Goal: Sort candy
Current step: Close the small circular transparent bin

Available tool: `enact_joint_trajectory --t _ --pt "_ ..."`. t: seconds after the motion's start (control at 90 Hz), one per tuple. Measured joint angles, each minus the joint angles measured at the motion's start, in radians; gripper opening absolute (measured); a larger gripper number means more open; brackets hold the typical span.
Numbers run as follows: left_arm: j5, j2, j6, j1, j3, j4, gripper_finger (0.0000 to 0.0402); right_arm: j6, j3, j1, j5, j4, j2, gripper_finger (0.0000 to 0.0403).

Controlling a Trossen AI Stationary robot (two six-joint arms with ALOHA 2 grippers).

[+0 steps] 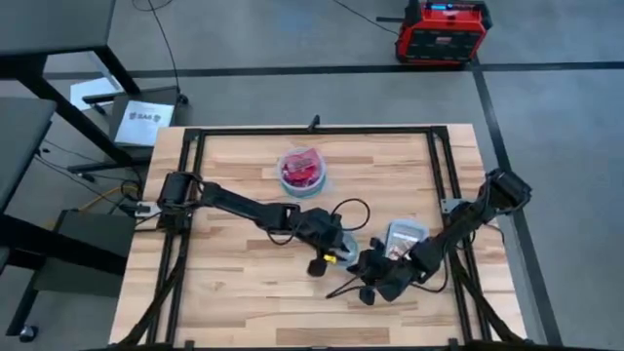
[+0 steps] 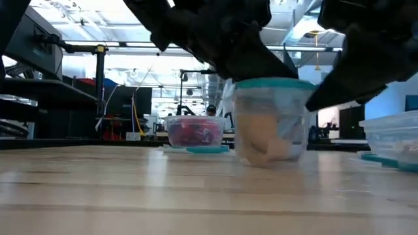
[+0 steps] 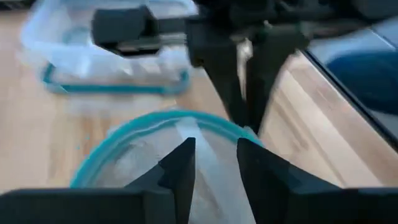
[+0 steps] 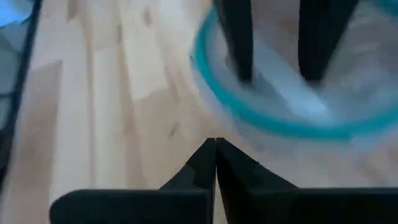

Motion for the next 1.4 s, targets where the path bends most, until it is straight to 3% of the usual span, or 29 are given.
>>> enact_joint_trajectory --t 0.189,0.311,0.667,0.922,1.111,1.289,1.4 --pt "-0.049 -0.101 0.024 0.003 -0.001 -0.039 0.0107 0.048 0.000 -0.006 -0.151 0.008 -0.008 0.0004" --pt "-0.120 -0.187 0.038 0.004 0.001 -0.127 0.0107 0.048 0.001 -0.037 -0.205 0.031 -0.009 0.0032" --pt "-0.243 -0.376 0.005 0.006 0.002 -0.451 0.0107 -0.211 0.139 -0.077 -0.215 -0.022 -0.020 0.0179" --pt "-0.281 -0.403 0.005 0.006 -0.005 -0.556 0.0107 -0.368 0.264 -0.151 -0.197 -0.278 -0.089 0.0209" --pt "-0.281 -0.432 -0.017 0.006 -0.119 -0.494 0.0107 -0.396 0.266 -0.232 -0.123 -0.467 -0.137 0.0201" --pt "-0.281 -0.559 -0.111 0.007 -0.342 -0.243 0.0107 -0.398 0.265 -0.303 -0.067 -0.587 -0.146 0.0197" --pt "-0.281 -0.630 -0.172 0.007 -0.469 -0.137 0.0107 -0.391 0.228 -0.354 -0.060 -0.553 -0.146 0.0196"
